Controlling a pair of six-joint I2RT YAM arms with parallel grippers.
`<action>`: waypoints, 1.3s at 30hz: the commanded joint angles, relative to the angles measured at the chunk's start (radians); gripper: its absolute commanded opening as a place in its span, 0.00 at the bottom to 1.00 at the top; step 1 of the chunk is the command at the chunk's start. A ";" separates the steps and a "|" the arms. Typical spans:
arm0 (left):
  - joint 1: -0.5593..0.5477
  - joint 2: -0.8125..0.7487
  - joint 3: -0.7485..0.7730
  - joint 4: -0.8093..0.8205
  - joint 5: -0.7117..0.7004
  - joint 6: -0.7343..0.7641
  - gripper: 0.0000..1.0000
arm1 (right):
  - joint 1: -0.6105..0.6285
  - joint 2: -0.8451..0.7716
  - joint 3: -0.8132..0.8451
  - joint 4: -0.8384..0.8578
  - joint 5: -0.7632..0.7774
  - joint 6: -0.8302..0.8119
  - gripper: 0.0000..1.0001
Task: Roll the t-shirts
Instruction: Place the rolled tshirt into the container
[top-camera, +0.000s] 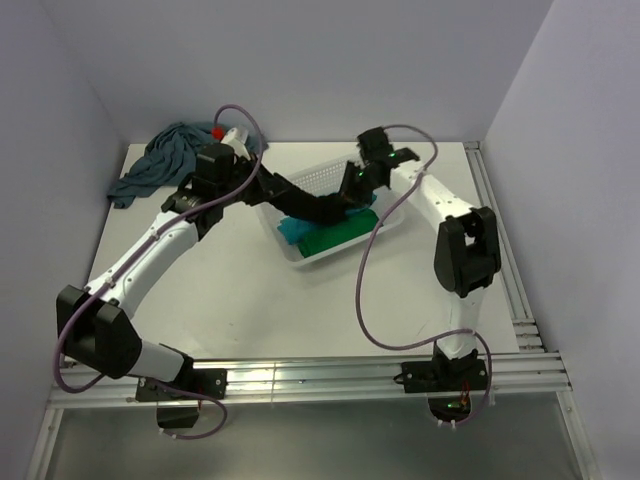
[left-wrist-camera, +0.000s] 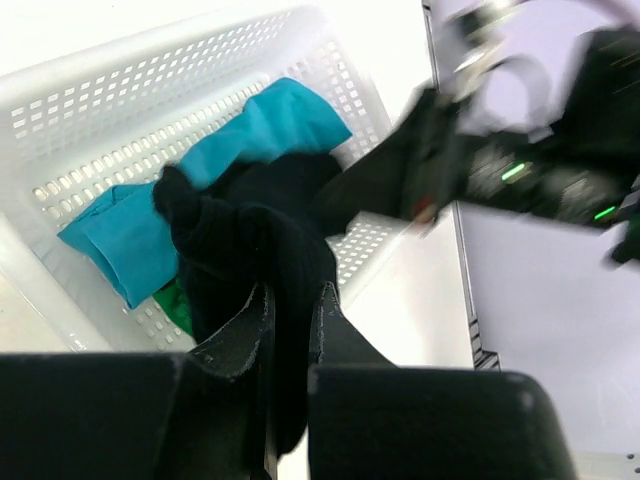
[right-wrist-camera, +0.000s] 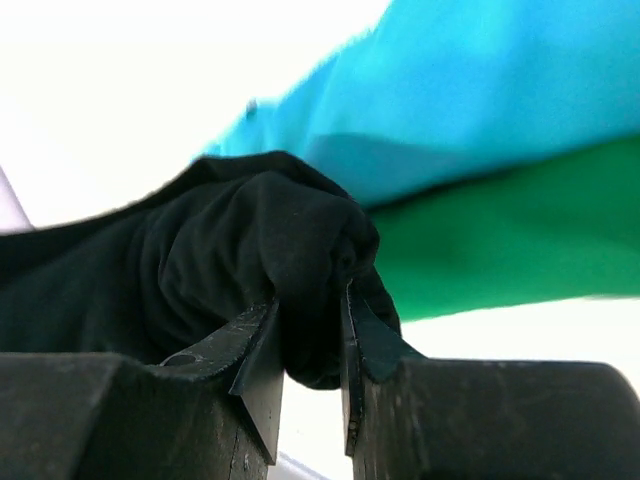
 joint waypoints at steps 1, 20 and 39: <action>-0.007 0.008 0.002 0.058 -0.013 -0.042 0.00 | -0.102 -0.010 0.146 0.028 -0.056 -0.055 0.00; -0.019 0.293 -0.030 0.233 -0.174 -0.079 0.00 | -0.193 0.331 0.455 0.140 -0.134 -0.147 0.00; -0.007 0.409 -0.007 0.222 -0.228 -0.071 0.00 | -0.196 0.362 0.423 0.235 -0.110 -0.135 0.00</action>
